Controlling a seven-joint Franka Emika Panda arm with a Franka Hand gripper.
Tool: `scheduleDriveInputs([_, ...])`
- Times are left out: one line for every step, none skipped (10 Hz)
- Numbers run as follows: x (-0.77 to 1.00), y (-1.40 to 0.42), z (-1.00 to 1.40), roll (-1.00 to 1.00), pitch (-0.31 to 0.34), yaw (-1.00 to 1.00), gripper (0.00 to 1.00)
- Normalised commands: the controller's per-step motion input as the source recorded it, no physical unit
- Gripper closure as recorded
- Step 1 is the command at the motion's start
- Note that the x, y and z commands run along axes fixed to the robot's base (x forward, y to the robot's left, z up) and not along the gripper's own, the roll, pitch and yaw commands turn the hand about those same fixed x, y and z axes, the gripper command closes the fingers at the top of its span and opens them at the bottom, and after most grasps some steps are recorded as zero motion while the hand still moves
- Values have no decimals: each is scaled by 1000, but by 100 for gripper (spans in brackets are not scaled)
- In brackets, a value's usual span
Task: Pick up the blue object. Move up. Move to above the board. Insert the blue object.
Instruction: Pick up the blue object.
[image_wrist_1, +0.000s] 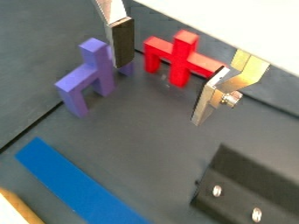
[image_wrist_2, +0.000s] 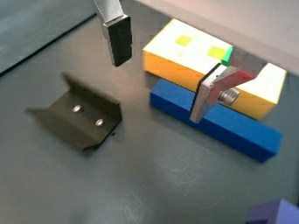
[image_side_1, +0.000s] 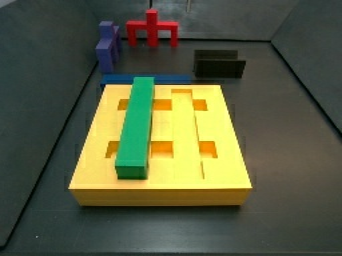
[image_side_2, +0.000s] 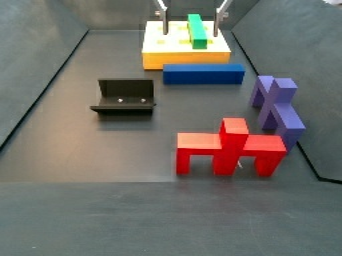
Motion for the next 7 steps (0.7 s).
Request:
scheduleDriveInputs([0,-166,-174,-7,-50,-986,0])
scheduleDriveInputs([0,-257,-240,0,-60,-937,0])
scheduleDriveInputs([0,-500,-497,71,0,-757,0])
scheduleDriveInputs([0,-503,-483,57,0,-766,0])
scheduleDriveInputs([0,-451,-463,66,4,-794,0])
scheduleDriveInputs([0,-400,-443,76,19,-817,0])
scheduleDriveInputs([0,-346,-417,90,31,-846,0])
